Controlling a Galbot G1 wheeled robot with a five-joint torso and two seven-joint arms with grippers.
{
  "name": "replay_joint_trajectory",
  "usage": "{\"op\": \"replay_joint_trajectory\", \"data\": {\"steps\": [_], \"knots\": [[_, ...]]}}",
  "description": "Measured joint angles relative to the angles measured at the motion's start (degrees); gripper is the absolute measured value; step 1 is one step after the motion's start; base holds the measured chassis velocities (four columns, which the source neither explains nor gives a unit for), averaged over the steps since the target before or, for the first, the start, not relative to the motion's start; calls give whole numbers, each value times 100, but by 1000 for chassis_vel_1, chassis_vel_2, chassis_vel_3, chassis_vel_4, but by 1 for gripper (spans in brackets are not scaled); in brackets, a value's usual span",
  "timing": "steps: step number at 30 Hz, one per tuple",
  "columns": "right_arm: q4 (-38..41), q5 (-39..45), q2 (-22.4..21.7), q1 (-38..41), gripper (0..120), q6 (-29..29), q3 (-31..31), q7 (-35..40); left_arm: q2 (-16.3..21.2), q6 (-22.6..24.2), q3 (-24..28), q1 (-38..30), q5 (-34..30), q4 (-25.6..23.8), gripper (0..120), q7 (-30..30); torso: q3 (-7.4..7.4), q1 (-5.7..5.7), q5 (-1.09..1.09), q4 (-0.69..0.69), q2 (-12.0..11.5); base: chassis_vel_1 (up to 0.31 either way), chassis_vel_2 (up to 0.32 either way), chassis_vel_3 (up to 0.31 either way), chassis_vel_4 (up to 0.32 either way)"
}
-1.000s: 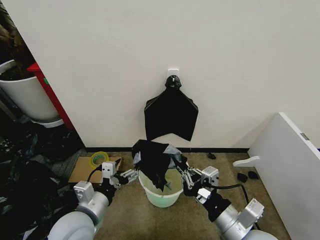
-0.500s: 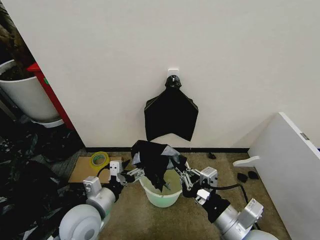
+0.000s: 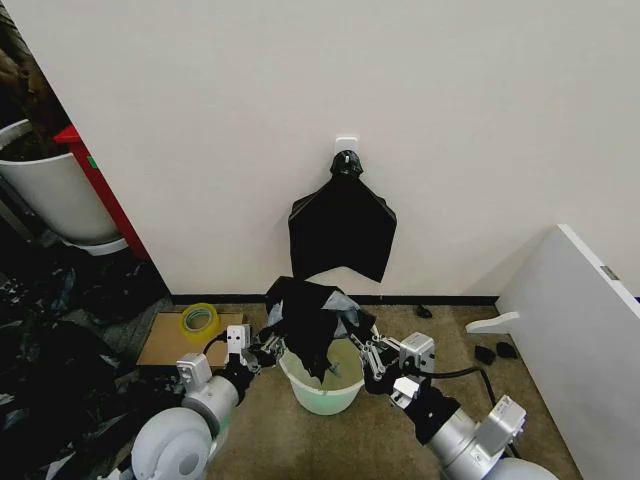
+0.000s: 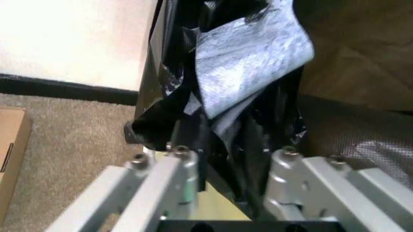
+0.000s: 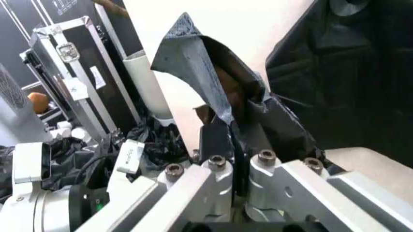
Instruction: Place the garbage bag over the trash bin.
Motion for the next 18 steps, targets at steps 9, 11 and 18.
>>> {"op": "replay_joint_trajectory", "data": {"steps": [9,11,18], "knots": [[3,-17,23,-46,0,0,2,-2,-59,-36,-55,-66,-40,0,0,-29,0,0,-1,0,0,0,0,0,0],[3,3,46,-71,0,0,-4,4,-22,-47,-146,39,-43,-139,0,-30,0,0,0,0,0,0,0,0,0],[136,597,27,-131,0,-227,92,201,288,-35,-439,266,-221,-955,0,-133,0,0,0,0,0,0,0,0,0]]}}
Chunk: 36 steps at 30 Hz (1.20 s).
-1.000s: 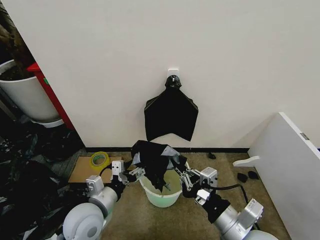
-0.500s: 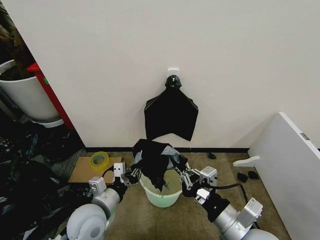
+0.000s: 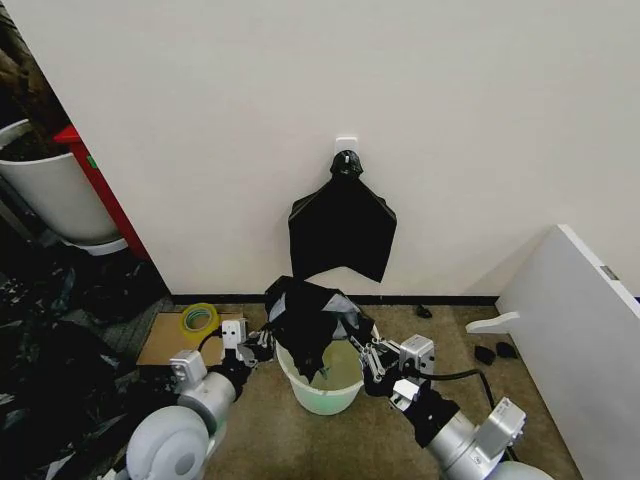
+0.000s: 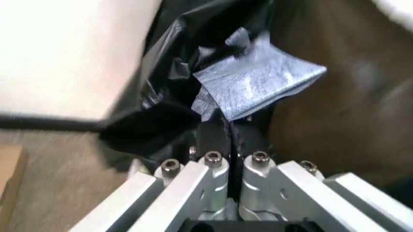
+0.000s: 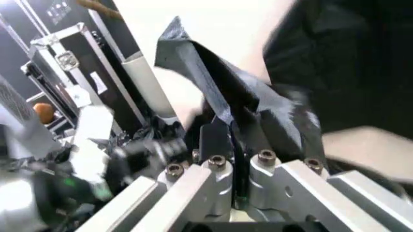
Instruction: Place the garbage bag over the trash bin.
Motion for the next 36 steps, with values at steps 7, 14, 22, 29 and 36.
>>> {"op": "replay_joint_trajectory", "data": {"steps": [7,14,22,29,36], "knots": [[3,979,-204,-19,0,-333,302,389,648,181,-175,-1,-667,-886,0,-221,0,0,1,0,0,0,0,0,0],[9,1348,-326,144,0,-336,672,474,969,305,-186,-84,-1248,-919,0,-390,0,0,0,0,0,0,0,0,0],[10,2727,-636,401,0,-554,1762,787,847,413,-132,-221,-1746,-907,0,-631,0,0,0,0,0,0,0,0,0],[10,4151,-875,698,0,-920,2384,1173,854,569,-131,-644,-2425,-893,0,-858,0,0,1,0,0,0,0,0,0],[12,5772,-1075,1117,0,-1365,3184,1672,917,755,-85,-1294,-3471,-886,0,-1311,1,0,0,0,0,0,0,0,0]]}}
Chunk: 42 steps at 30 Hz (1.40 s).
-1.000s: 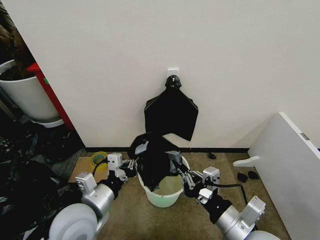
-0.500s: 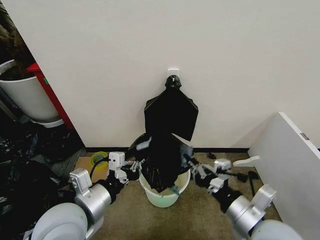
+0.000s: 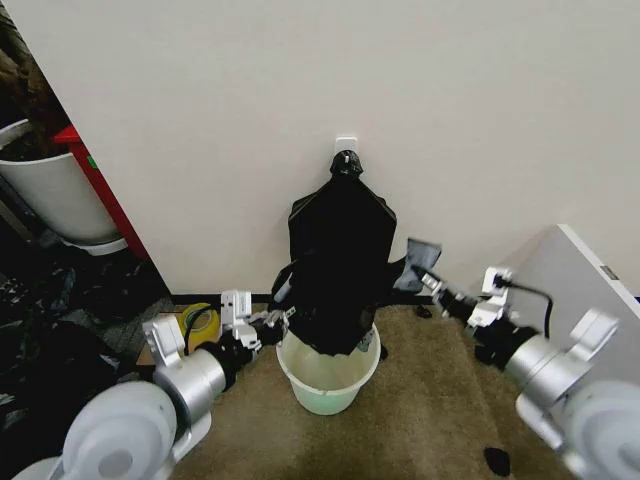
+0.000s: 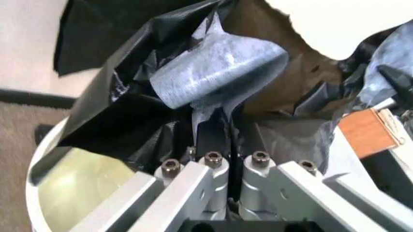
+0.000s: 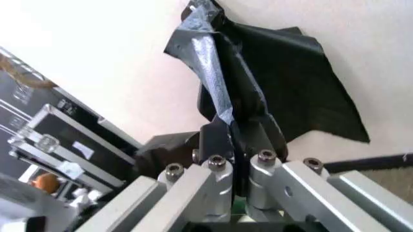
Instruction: Place the garbage bag over the trash bin.
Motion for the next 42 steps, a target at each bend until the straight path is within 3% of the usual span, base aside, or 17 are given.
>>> {"op": "replay_joint_trajectory", "data": {"steps": [6,9,14,16,19,23,30,35,42], "knots": [[0,834,-5,2,0,-340,258,334,-75,128,6,-73,-570,5,0,-374,0,0,0,0,0,0,0,0,0],[0,710,98,60,0,-368,-26,371,-144,194,62,-81,-582,6,0,-404,0,0,-2,1,0,0,0,0,0],[-2,0,665,35,0,-455,-745,337,-292,228,189,-204,-512,36,0,-352,-1,0,2,0,0,0,0,0,0],[-2,-210,864,33,0,-473,-934,286,-400,232,251,-242,-481,215,0,-299,-1,-1,3,0,0,0,0,0,0],[-130,-780,1268,97,0,-446,-1349,123,-873,294,555,-244,-44,1113,0,-86,-1,-1,-4,1,0,0,0,0,0],[-455,-1196,1493,94,0,-413,-1587,-46,-1269,305,820,-401,242,1700,0,-9,-1,0,-1,0,0,0,0,0,0],[-1288,-2141,1822,112,0,-258,-2059,-289,-1669,295,1267,-638,719,2287,0,70,0,0,0,0,0,0,0,0,0],[-1665,-2715,1919,75,0,-137,-2287,-387,-1582,284,1182,-513,864,2165,0,120,0,0,0,0,0,0,0,0,0],[-1998,-3346,2034,166,0,34,-2604,-373,-1133,116,778,-115,1214,1683,0,287,-1,0,-1,1,0,0,0,0,0]]}}
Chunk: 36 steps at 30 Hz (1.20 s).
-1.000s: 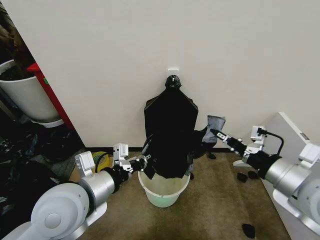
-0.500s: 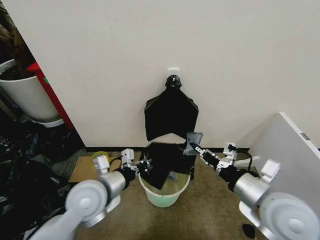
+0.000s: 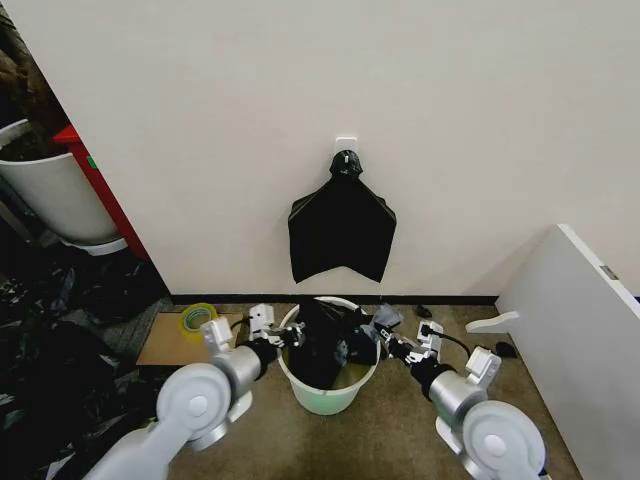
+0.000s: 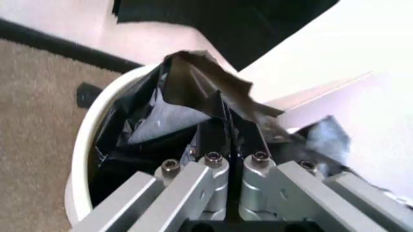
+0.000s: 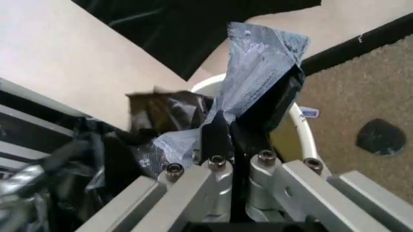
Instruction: Place the garbage bag over the trash bin.
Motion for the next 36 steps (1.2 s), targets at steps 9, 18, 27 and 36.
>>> {"op": "replay_joint_trajectory", "data": {"steps": [9,18,27,36], "knots": [[-362,-617,20,65,0,127,-140,-138,-12,-67,100,226,181,125,0,77,0,0,2,0,0,0,0,0,0],[-347,-1204,-147,-164,0,137,-44,-177,-424,-79,372,245,424,553,0,41,0,0,-1,-2,0,0,0,0,0],[140,-1580,-587,-671,0,-771,369,238,129,74,35,715,413,-74,0,-211,0,0,1,-1,0,0,0,0,0],[158,-1774,-894,-755,0,-1690,166,223,881,809,-95,848,58,-211,0,-560,0,0,-1,0,0,0,0,0,0]]}}
